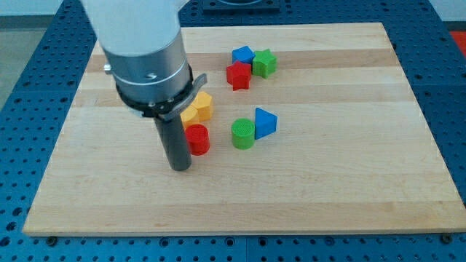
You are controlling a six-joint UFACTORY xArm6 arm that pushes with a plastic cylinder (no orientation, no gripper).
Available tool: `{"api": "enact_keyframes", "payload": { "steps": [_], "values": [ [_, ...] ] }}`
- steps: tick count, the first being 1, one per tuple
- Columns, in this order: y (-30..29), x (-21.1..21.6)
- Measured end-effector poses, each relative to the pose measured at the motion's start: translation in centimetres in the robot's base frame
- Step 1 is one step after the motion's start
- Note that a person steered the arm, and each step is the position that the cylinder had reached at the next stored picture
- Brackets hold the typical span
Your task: Move red circle into red star
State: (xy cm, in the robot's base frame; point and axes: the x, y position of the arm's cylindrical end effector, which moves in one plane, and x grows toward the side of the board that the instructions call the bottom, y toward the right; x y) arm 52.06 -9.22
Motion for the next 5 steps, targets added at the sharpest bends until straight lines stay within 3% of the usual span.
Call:
{"api": "enact_keyframes", "payload": {
  "steps": [3,4,5],
  "values": [
    [8.2,-2.2],
    [7.0,1.2],
    [3.4,7.7]
  ]
}}
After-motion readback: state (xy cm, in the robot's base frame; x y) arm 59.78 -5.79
